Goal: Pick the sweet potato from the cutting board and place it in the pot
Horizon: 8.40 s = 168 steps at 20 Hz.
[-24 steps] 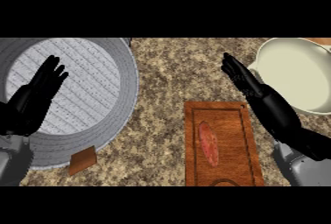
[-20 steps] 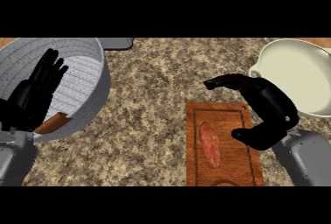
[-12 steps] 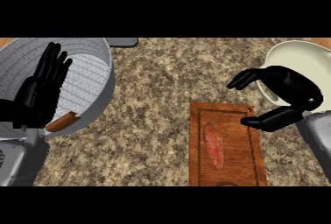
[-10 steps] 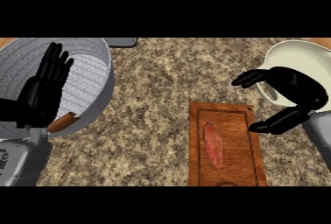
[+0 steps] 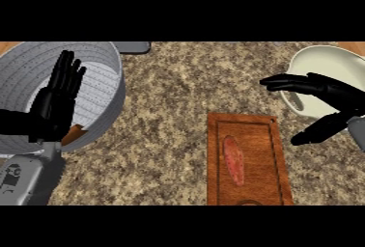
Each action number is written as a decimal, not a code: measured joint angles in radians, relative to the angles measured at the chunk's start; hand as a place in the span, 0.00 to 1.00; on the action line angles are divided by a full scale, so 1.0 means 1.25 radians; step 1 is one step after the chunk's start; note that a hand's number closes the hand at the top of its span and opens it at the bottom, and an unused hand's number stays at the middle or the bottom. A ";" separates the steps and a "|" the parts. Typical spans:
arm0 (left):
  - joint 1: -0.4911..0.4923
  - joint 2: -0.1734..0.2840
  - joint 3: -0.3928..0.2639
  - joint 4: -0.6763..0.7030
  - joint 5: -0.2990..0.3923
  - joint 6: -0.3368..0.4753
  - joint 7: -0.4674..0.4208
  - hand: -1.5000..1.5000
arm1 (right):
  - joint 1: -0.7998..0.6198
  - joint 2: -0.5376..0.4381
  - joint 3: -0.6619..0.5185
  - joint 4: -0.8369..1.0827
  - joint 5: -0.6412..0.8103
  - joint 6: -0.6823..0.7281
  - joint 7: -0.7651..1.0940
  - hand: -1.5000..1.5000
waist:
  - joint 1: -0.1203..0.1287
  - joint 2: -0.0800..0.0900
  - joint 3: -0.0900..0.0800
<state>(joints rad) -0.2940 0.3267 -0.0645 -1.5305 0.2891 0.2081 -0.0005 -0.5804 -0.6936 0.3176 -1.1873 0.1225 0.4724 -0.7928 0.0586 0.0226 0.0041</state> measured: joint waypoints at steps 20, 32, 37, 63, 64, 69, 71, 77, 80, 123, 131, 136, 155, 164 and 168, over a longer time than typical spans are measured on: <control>0.004 -0.016 0.035 0.018 -0.030 -0.003 0.005 0.50 | -0.073 0.081 0.260 0.109 0.306 -0.100 -0.032 0.00 | -0.037 -0.016 -0.003; 0.021 -0.032 0.058 0.000 -0.050 -0.020 0.017 0.50 | -0.016 0.138 0.251 0.116 0.376 -0.142 -0.072 0.00 | -0.044 -0.018 -0.003; 0.014 -0.049 0.063 -0.001 -0.064 -0.023 0.031 0.50 | -0.003 0.180 0.230 0.109 0.435 -0.145 -0.040 0.00 | -0.044 -0.018 -0.003; 0.019 -0.086 0.109 0.007 -0.106 -0.063 0.018 0.50 | 0.046 0.372 0.202 0.200 0.682 -0.240 -0.135 1.00 | -0.045 -0.028 -0.014; 0.019 -0.090 0.108 0.007 -0.109 -0.061 0.017 0.50 | 0.050 0.375 0.204 0.193 0.688 -0.242 -0.136 1.00 | -0.046 -0.029 -0.015; 0.012 -0.088 0.116 0.005 -0.108 -0.065 0.030 0.50 | 0.069 0.381 0.193 0.173 0.702 -0.263 -0.144 1.00 | -0.046 -0.029 -0.015; 0.023 -0.090 0.116 -0.003 -0.109 -0.067 0.028 0.50 | 0.085 0.376 0.178 0.139 0.701 -0.267 -0.138 1.00 | -0.048 -0.028 -0.013; 0.019 -0.090 0.116 -0.008 -0.107 -0.070 0.026 0.50 | 0.027 0.404 -0.003 0.199 0.678 -0.312 0.123 1.00 | -0.045 -0.015 -0.008; 0.017 -0.088 0.116 -0.009 -0.109 -0.071 0.026 0.50 | -0.008 0.404 -0.096 0.233 0.671 -0.345 0.281 1.00 | -0.047 -0.007 -0.008; 0.012 -0.091 0.125 -0.007 -0.108 -0.081 0.039 0.50 | -0.300 0.254 -0.487 0.504 1.190 -0.810 1.457 1.00 | -0.038 -0.015 -0.003; -0.001 -0.095 0.127 0.016 -0.118 -0.089 0.020 0.50 | -0.264 0.205 -0.549 0.593 1.136 -0.880 1.408 1.00 | -0.032 -0.011 -0.003; 0.015 -0.105 0.122 0.001 -0.116 -0.090 0.018 0.50 | -0.242 0.201 -0.634 0.635 1.018 -0.914 1.335 0.00 | -0.029 -0.010 -0.001; -0.018 -0.107 0.126 0.009 -0.126 -0.082 0.042 0.50 | -0.244 0.224 -0.828 0.584 0.646 -1.107 0.863 0.00 | -0.031 -0.011 -0.001; 0.012 -0.107 0.134 -0.008 -0.132 -0.079 0.039 0.50 | -0.134 0.277 -0.881 0.389 0.431 -1.139 0.680 0.00 | -0.046 -0.018 -0.002; 0.021 -0.108 0.134 -0.026 -0.129 -0.082 0.051 0.50 | -0.043 0.301 -0.889 0.272 0.332 -1.114 0.610 0.00 | -0.051 -0.020 -0.003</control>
<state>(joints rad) -0.2676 0.1920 0.1025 -1.5635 0.1277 0.1057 0.0635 -0.6343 -0.3171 -0.7934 -0.8469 0.5378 -0.9200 -0.0304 -0.0052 -0.0025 0.0005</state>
